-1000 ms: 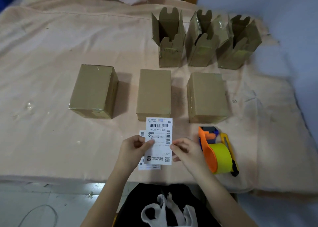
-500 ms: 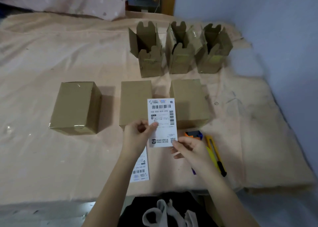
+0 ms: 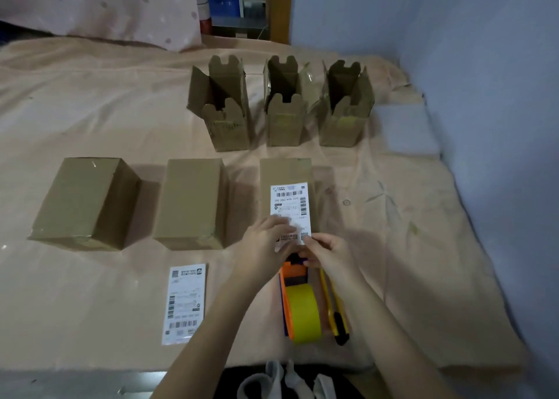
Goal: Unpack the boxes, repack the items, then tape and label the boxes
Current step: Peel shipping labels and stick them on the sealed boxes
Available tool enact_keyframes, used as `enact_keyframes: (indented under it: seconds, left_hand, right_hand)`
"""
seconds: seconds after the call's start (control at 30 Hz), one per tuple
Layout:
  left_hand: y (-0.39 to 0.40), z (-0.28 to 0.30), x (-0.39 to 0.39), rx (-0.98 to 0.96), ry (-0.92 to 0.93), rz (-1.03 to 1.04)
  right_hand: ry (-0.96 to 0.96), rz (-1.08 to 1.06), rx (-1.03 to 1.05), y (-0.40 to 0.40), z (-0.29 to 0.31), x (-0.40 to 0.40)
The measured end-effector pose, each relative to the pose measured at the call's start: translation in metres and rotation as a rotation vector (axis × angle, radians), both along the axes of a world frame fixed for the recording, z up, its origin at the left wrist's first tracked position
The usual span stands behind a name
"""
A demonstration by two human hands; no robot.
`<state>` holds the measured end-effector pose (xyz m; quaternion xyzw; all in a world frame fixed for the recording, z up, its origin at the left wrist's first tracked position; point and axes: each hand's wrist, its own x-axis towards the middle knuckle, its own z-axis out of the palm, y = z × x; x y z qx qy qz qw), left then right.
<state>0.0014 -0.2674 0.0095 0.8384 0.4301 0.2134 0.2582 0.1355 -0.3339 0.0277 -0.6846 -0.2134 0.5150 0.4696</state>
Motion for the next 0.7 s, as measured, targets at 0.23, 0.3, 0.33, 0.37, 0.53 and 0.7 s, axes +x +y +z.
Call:
enact_keyframes:
  seconds: [0.23, 0.3, 0.33, 0.37, 0.53, 0.7]
  left_hand:
    - [-0.006, -0.014, 0.019, 0.056, -0.032, 0.032]
    - [-0.006, -0.015, 0.018, 0.077, -0.031, 0.01]
    - [-0.006, -0.016, 0.017, 0.082, -0.032, 0.003]
    - [-0.006, -0.017, 0.016, 0.09, -0.036, 0.002]
    - [-0.001, -0.018, 0.016, 0.133, -0.076, 0.032]
    - [0.005, -0.019, 0.018, 0.102, -0.15, 0.042]
  right_hand:
    - [0.066, 0.069, 0.005, -0.001, -0.005, 0.02]
    - [0.094, 0.079, 0.035, -0.003, -0.004, 0.021]
    - [0.095, 0.082, 0.047, -0.003, -0.004, 0.021]
    - [0.09, 0.084, 0.055, -0.003, -0.004, 0.02]
    - [0.071, 0.01, 0.07, 0.001, -0.006, 0.016]
    - [0.047, -0.027, 0.102, 0.008, -0.007, 0.011]
